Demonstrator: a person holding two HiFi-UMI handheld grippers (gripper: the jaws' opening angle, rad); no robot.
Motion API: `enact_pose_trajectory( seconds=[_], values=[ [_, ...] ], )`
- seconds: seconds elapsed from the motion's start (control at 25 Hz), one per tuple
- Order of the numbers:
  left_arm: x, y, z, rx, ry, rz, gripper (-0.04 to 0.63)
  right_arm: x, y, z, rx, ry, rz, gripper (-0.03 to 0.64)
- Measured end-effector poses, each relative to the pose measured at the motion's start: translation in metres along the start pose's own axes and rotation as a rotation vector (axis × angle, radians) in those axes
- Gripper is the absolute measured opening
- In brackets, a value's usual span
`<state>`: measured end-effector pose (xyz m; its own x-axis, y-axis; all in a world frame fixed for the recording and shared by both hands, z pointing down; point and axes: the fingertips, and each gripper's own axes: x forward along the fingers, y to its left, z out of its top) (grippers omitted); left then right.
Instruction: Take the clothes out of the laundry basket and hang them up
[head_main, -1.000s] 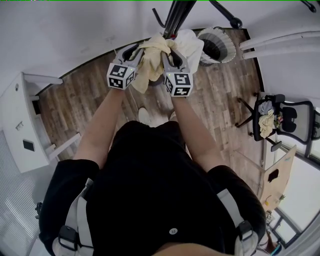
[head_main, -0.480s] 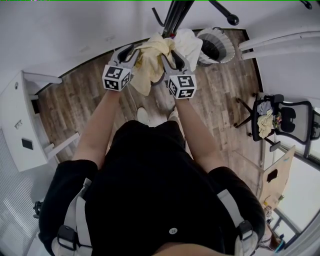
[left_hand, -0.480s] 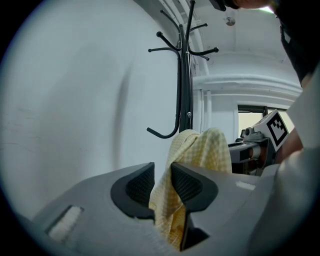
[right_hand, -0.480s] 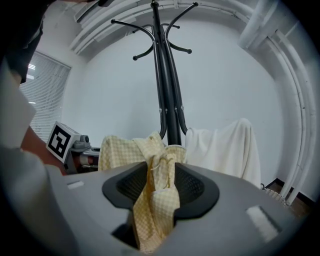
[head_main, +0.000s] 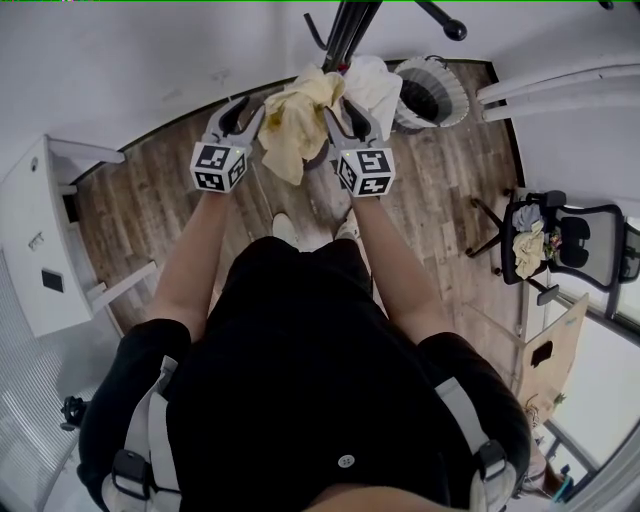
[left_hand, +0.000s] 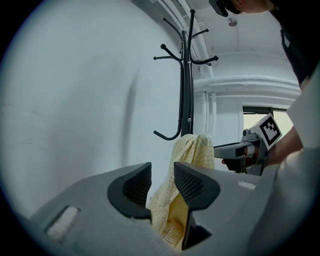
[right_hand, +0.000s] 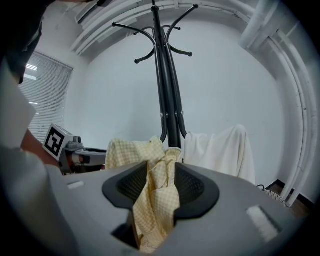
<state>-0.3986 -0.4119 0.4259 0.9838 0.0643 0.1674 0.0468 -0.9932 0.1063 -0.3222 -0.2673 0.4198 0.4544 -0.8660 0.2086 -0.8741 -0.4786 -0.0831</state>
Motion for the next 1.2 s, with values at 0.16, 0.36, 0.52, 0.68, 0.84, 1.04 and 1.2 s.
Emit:
enact_pose_trajectory(
  seconds=[0.16,0.36,0.52,0.68,0.84,1.04,1.2],
  values=[
    [-0.012,-0.007,0.013,0.000,-0.022,0.016,0.150,-0.012,-0.001,0.010,-0.005,-0.012,0.025,0.176],
    [-0.025,-0.043,0.047,0.043,-0.050,0.021,0.153,-0.045,0.000,0.034,-0.051,-0.033,0.118,0.178],
    [-0.043,-0.073,0.080,0.048,-0.105,0.046,0.153,-0.073,0.000,0.056,-0.106,-0.046,0.228,0.179],
    [-0.055,-0.116,0.103,0.050,-0.137,0.064,0.152,-0.108,-0.005,0.080,-0.136,-0.066,0.333,0.173],
    [-0.058,-0.172,0.120,0.028,-0.160,0.063,0.144,-0.142,-0.012,0.105,-0.144,-0.095,0.451,0.143],
    [-0.061,-0.245,0.130,0.021,-0.136,0.076,0.074,-0.189,-0.017,0.122,-0.157,-0.130,0.585,0.053],
    [-0.061,-0.279,0.141,0.014,-0.189,0.143,0.018,-0.216,-0.025,0.128,-0.174,-0.155,0.641,-0.002]
  ],
)
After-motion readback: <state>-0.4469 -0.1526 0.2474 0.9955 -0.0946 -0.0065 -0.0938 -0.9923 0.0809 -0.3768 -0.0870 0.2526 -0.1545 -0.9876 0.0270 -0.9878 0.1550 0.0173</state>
